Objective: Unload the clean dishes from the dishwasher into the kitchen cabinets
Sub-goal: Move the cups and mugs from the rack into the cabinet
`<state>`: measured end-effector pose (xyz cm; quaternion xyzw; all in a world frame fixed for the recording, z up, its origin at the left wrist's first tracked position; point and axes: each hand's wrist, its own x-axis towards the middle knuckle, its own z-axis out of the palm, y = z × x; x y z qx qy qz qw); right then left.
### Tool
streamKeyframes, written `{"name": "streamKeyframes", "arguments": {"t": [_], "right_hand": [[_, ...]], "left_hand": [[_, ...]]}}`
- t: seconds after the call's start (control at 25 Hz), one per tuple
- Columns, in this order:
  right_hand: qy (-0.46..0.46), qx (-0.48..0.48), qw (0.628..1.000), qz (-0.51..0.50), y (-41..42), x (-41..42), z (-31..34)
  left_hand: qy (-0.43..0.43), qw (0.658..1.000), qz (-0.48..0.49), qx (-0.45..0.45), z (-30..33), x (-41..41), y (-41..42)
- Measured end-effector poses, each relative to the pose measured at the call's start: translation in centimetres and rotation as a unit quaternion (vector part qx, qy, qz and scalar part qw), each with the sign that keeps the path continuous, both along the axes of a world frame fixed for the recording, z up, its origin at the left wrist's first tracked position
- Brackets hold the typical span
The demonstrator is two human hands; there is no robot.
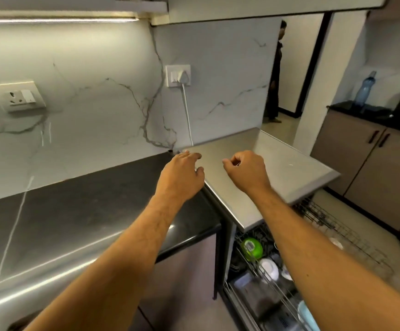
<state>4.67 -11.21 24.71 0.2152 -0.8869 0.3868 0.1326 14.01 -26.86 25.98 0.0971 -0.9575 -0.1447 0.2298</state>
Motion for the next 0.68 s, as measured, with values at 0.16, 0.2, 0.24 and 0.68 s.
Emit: {"name": "streamKeyframes", "arguments": {"t": [0.16,0.2,0.24,0.68], "right_hand": [[-0.025,0.017,0.998,-0.057,4.9,3.3,-2.8],[-0.027,0.023,0.996,-0.077,6.1,4.2,-3.5],[-0.038,0.027,0.994,-0.095,7.4,5.2,-4.1],[-0.141,0.081,0.962,-0.219,20.8,13.8,-12.9]], "left_hand": [[-0.023,0.998,-0.049,0.022,-2.0,1.3,4.5],[-0.028,0.997,-0.063,0.029,-2.6,1.9,5.4],[-0.034,0.996,-0.078,0.035,-3.4,2.4,6.2],[-0.156,0.965,-0.188,0.093,-10.9,9.6,15.9]]}}
